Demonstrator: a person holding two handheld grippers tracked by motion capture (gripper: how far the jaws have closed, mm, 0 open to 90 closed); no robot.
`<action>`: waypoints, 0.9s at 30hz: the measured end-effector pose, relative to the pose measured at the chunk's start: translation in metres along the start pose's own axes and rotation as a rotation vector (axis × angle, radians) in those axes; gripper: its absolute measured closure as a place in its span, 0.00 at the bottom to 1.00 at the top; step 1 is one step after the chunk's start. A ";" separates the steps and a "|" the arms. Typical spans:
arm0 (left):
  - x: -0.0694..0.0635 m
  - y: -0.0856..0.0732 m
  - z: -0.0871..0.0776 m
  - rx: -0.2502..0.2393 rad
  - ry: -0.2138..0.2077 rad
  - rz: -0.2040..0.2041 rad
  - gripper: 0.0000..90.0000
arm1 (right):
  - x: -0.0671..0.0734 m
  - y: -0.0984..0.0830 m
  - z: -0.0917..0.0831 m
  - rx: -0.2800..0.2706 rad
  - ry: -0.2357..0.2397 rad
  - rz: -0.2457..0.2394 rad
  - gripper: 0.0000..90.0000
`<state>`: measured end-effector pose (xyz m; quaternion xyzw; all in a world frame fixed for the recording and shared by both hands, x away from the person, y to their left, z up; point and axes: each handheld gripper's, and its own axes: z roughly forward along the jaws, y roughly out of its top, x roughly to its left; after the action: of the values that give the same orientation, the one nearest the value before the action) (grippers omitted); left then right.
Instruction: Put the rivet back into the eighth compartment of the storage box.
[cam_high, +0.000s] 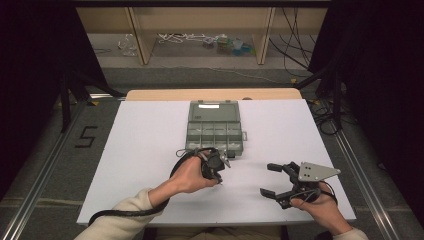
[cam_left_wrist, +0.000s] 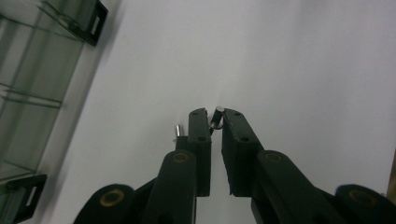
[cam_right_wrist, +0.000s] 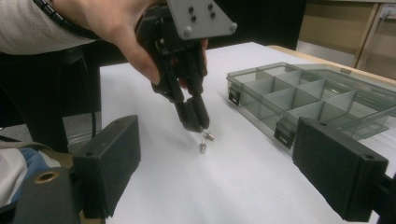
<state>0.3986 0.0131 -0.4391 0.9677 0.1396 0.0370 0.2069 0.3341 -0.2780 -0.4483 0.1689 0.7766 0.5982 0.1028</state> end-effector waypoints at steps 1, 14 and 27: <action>0.001 0.000 -0.002 -0.012 0.006 -0.003 0.91 | 0.000 0.000 0.000 0.000 0.000 0.000 0.18; 0.012 0.006 -0.021 -0.239 0.081 -0.076 0.91 | 0.000 0.000 0.000 0.001 -0.005 0.002 0.18; 0.031 0.027 -0.029 -0.548 0.142 -0.175 0.91 | 0.000 0.000 0.000 0.000 -0.007 0.003 0.18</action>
<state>0.4314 0.0093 -0.4007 0.8551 0.2213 0.1228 0.4525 0.3343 -0.2780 -0.4487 0.1722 0.7758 0.5979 0.1046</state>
